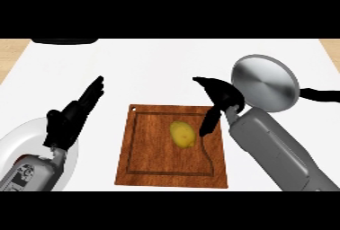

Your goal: Pick the lemon from the cutting board and place it in the pan

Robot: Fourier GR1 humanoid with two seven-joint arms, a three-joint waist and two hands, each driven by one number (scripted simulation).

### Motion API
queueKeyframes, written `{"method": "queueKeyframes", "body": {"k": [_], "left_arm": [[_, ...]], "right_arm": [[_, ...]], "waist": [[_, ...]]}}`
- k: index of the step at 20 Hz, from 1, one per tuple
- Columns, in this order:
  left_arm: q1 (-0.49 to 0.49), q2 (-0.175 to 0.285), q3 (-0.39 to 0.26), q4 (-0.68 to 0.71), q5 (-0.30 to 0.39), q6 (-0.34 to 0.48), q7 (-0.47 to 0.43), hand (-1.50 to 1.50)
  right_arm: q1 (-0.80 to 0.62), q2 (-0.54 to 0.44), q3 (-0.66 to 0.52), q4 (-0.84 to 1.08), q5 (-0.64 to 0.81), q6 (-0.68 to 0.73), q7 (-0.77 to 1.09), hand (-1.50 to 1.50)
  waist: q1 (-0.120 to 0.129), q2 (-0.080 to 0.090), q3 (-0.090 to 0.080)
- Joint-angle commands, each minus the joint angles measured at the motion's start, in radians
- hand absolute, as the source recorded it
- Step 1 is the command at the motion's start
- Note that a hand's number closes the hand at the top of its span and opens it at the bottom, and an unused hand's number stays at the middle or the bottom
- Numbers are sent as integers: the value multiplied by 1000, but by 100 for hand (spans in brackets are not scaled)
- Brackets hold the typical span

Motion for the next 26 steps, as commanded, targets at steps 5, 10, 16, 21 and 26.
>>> {"method": "queueKeyframes", "body": {"k": [5,10,16,21,26], "left_arm": [[-15,-1,20,4,-1,-17,25,0],[58,-22,16,-4,-35,-3,-38,0],[64,-9,53,-48,-30,-19,11,0],[92,-36,36,-53,-61,-26,-4,0],[70,-59,49,-49,-93,-16,21,0]], "right_arm": [[-220,147,14,144,-155,406,307,-150],[-238,277,25,228,-206,428,423,-150],[-295,281,22,250,-187,462,472,-150],[-250,257,55,257,-132,456,441,-150],[-259,265,25,250,-132,483,483,-150]], "waist": [[-1,3,0],[-8,0,0],[-18,-3,1],[-21,-2,1],[-24,-2,1]]}}
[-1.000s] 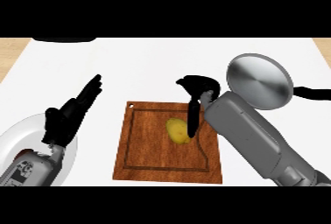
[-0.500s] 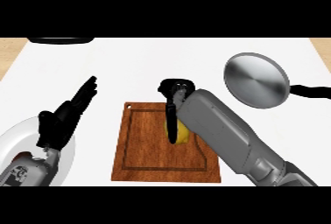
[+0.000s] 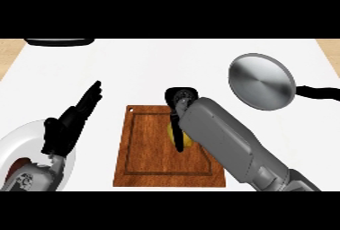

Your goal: Pick the lemon from the cutting board and place it in the pan

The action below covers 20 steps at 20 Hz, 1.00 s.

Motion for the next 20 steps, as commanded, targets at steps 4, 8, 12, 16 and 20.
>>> {"method": "queueKeyframes", "body": {"k": [4,8,12,16,20], "left_arm": [[4,-12,35,-50,3,-26,60,0],[45,-1,72,-11,-8,-81,-25,0],[-5,-43,81,15,-39,-71,16,0],[-25,-68,76,-1,-61,-74,49,0],[24,-75,66,-13,-104,-62,16,0]], "right_arm": [[65,17,30,-30,75,25,98,-150],[82,26,44,-1,86,-30,69,-150],[127,26,53,25,177,-41,-6,-150],[107,27,89,40,124,30,-73,150],[170,23,75,-24,124,83,-60,150]], "waist": [[0,0,0],[10,3,0],[5,4,0],[10,4,0],[2,1,0]]}}
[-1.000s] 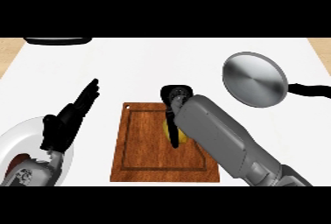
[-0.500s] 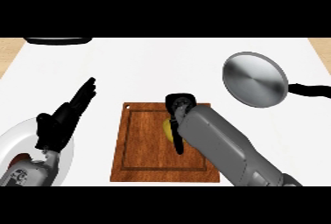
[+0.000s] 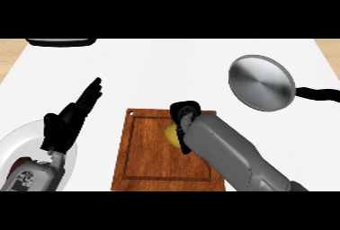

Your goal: Pick the lemon from the cutting board and place it in the pan

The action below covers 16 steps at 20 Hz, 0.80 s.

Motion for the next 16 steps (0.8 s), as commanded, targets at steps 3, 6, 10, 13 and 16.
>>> {"method": "queueKeyframes", "body": {"k": [3,6,10,13,16], "left_arm": [[3,-28,13,13,-27,-5,8,0],[72,-43,-10,-62,-49,0,13,0],[56,-41,36,-103,-52,-13,60,0],[30,-26,69,2,-31,-54,-21,0],[27,-35,66,11,-46,-20,15,0]], "right_arm": [[19,29,1,-29,-63,75,56,150],[70,29,1,-48,7,51,43,150],[77,17,-43,-191,50,55,91,150],[54,-7,-49,-232,143,-130,37,150],[146,20,28,-393,286,-369,65,150]], "waist": [[3,12,3],[1,10,3],[-3,8,3],[-10,8,3],[-57,-10,5]]}}
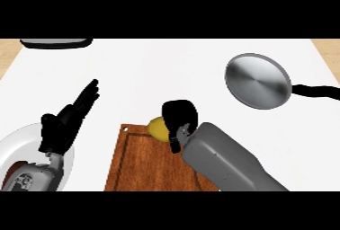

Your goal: Pick the lemon from the cutting board and place it in the pan

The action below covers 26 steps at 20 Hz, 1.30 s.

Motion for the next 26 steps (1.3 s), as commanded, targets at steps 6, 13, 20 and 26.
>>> {"method": "queueKeyframes", "body": {"k": [6,13,20,26], "left_arm": [[44,12,15,-27,-5,0,-10,0],[7,9,26,-31,1,-17,19,0],[-31,-9,31,-18,-11,-36,31,0],[51,-33,11,-56,-30,-38,-3,0]], "right_arm": [[74,-50,88,-408,359,-357,165,150],[142,-31,167,-626,655,-428,286,150],[305,-164,-31,-737,689,-489,149,150],[313,-171,-283,-606,514,-646,-63,150]], "waist": [[-24,-12,1],[0,4,0],[8,11,1],[27,15,1]]}}
